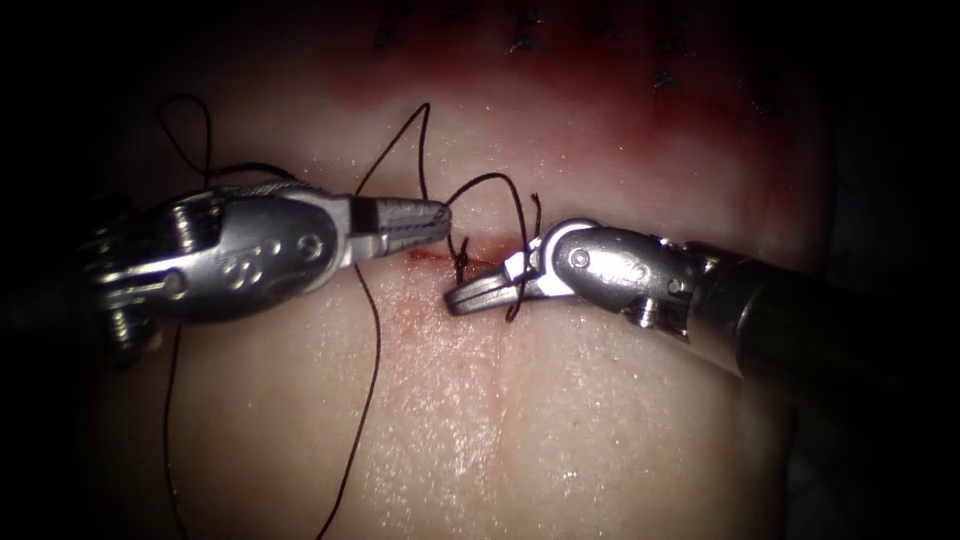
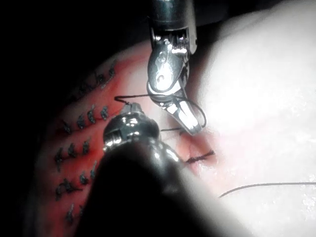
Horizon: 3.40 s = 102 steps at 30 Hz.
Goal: Wound Closure
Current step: Wrap suture once around right driver, counter-clockwise
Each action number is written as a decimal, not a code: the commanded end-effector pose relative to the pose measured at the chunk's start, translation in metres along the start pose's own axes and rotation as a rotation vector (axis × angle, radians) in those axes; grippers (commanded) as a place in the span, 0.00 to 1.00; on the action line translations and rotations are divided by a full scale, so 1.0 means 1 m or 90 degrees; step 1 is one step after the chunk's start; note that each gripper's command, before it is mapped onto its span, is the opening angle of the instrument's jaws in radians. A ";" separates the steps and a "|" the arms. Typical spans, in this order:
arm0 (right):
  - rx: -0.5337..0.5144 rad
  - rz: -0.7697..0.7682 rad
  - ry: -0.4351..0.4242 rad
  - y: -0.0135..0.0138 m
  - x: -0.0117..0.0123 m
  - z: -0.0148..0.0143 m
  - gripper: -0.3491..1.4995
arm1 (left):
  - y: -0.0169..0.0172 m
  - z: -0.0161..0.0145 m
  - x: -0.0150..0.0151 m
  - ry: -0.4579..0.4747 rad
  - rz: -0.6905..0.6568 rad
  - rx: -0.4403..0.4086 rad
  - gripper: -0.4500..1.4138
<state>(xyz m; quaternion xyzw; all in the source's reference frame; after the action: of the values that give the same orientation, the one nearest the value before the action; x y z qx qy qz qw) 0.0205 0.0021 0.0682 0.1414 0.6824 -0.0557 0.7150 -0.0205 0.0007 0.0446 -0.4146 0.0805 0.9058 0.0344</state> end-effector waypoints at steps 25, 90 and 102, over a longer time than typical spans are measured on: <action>-0.096 0.086 0.286 -0.0021 0.0015 -0.0021 0.00 | 0.0017 0.0115 -0.0083 -0.059 0.011 -0.030 0.05; -0.764 0.564 0.027 -0.0040 -0.0081 -0.0010 0.63 | 0.0123 0.0154 -0.0073 -0.048 -0.005 -0.035 0.05; -0.766 0.575 0.058 -0.0036 -0.0077 -0.0006 0.00 | 0.0126 0.0152 -0.0076 -0.046 -0.002 -0.038 0.05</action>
<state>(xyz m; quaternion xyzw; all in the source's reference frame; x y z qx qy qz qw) 0.0179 -0.0021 0.0749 -0.0079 0.4983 0.6309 0.5947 -0.0279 -0.0093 0.0613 -0.3815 0.0509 0.9226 0.0272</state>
